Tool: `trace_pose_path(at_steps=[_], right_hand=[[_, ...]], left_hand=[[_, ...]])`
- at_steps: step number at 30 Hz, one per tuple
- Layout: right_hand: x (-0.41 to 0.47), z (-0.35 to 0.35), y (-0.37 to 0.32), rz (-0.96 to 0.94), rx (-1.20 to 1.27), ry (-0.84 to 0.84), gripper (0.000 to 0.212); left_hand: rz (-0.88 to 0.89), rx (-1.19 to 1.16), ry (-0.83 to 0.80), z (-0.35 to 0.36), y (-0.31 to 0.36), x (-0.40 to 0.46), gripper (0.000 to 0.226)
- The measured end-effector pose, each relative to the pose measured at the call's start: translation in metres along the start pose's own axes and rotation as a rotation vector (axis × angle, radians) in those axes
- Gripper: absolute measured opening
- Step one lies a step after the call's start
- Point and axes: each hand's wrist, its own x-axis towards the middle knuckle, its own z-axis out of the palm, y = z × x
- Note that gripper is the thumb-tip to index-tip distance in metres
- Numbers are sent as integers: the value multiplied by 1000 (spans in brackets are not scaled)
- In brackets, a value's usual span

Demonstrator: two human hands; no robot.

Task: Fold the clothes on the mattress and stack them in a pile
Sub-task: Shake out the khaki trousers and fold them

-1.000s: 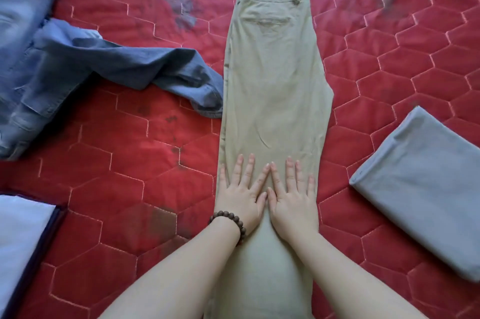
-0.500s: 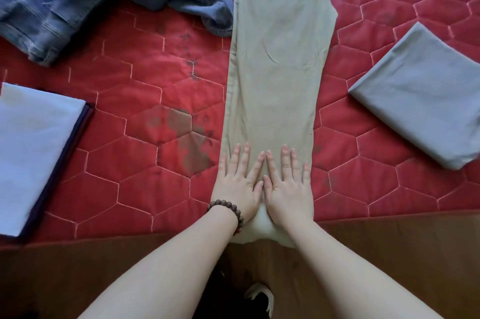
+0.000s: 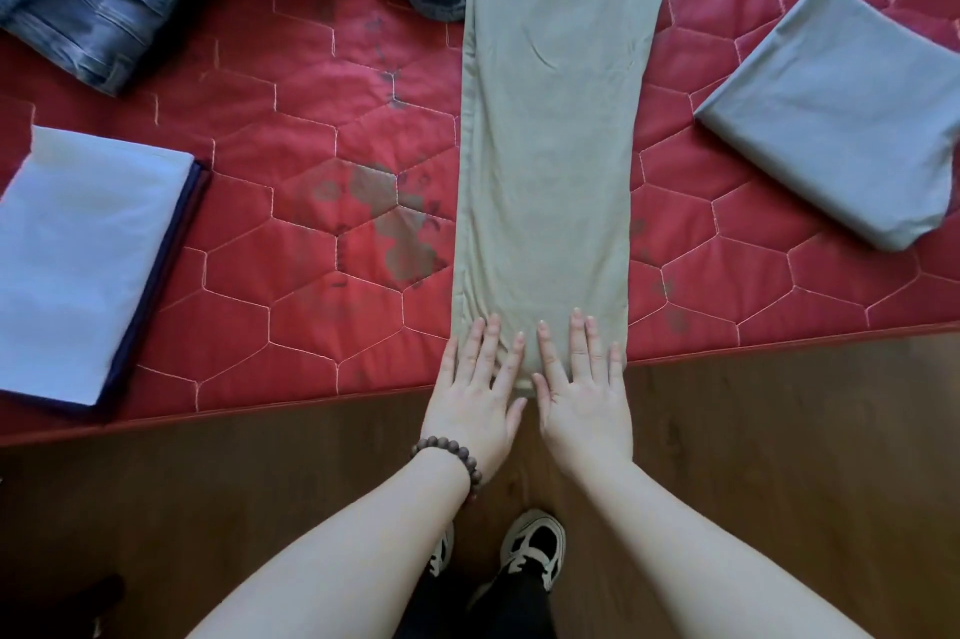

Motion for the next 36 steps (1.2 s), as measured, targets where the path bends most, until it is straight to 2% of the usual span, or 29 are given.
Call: trace_pose_path(at_steps=[2,5,7,10,13,15,18,22,26,28,30,32,36], right_hand=[[7,-12,3,-5,49,110,55],[36,-29,16,202,220,258,43],[60,-40,28,316,344,259,46],[90,-52,39,391,529,255,50],[106,-56,42,436,598,252,38],[112,-57,44,460,583,230,22],[119,-61,51,459,565,220,22],[118,-61,52,417,526,283,21],[126,-59,52,484,474,73,23],[131,-69,53,493,443,65,29],[133,-83,53,408,326,129,47],[142,-94,49,215,222,160,57],[177,-94,26,-243,91,-43,54]], left_hand=[[-30,-62,94,-15,2,3,61],[-274,-282,283,-42,-7,35,48],[-386,-359,285,-55,-17,65,41],[-466,-463,319,-67,-28,98,29],[-591,-531,319,-73,-35,115,28],[-581,-418,265,-73,-39,124,29],[-497,-266,206,-78,-46,129,29],[-458,-289,357,-75,-56,121,27],[-516,-193,169,-76,-57,124,30],[-516,-208,145,-84,-59,127,30],[-501,-256,129,-93,-62,130,28],[-499,-292,114,-101,-65,137,27],[-523,-336,117,-120,-68,176,26]])
